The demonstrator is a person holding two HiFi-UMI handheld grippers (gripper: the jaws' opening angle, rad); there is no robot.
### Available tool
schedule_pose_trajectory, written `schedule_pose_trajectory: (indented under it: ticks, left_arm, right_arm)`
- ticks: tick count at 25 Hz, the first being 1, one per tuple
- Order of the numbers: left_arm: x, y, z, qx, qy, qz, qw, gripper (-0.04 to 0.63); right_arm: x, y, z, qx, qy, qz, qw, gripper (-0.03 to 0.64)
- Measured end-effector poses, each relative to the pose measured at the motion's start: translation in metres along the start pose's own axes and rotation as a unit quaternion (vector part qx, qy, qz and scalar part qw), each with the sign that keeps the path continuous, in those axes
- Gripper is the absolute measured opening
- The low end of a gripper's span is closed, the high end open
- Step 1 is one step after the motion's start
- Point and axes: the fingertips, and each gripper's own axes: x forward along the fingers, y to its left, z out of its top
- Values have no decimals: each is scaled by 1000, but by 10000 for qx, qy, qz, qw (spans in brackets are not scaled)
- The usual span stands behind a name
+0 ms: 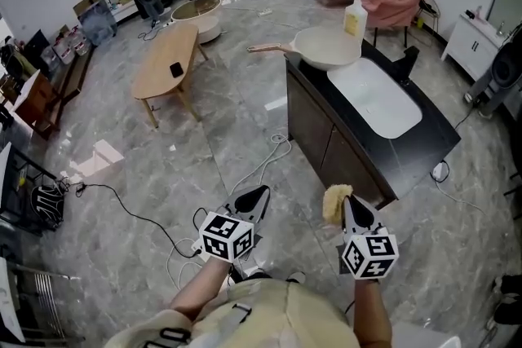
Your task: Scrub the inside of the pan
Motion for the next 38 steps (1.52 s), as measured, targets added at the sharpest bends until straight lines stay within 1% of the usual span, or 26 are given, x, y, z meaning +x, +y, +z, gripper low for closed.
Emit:
schedule_pose_trajectory:
  ticks: [3,7,10,12,14,18,22,26,31,35,38]
  left_arm:
    - [12,-8,0,-54,-54,10,10000,15]
    - [18,-18,-1,86,3,-36,10000,15]
    - [23,-10,-4,121,96,9,9999,15]
    - [31,-3,-3,115,75,25,9999,15]
    - [41,6,1,196,31,42,9998,15]
    - [77,35,5,429,70,29,9991,15]
    - [116,73,16,480,140,-187,9986,15]
    - [151,118,36,692,159,-296,9970,15]
    - [192,166,54,914,307,-516,9940,15]
    - [215,198,69,1088,325,-687,9912,15]
    - [235,213,83,1241,382,-811,9882,17]
  right_arm:
    - [4,-9,-8,3,151,39,9999,32]
    - [13,-16,-13,63,227,121,9997,32]
    - [24,-21,-14,52,255,156,9995,32]
    - [34,-26,-14,21,331,151,9993,32]
    - [47,-29,-14,26,419,122,9990,32]
    - [85,-38,-9,0,523,52,9986,32]
    - [139,-43,11,-108,561,-56,9984,32]
    - [196,-45,31,-286,635,-131,9975,32]
    - [260,-49,56,-335,689,-292,9966,32]
    - [296,-46,72,-345,661,-311,9967,32]
    - [316,-52,87,-429,665,-286,9965,32]
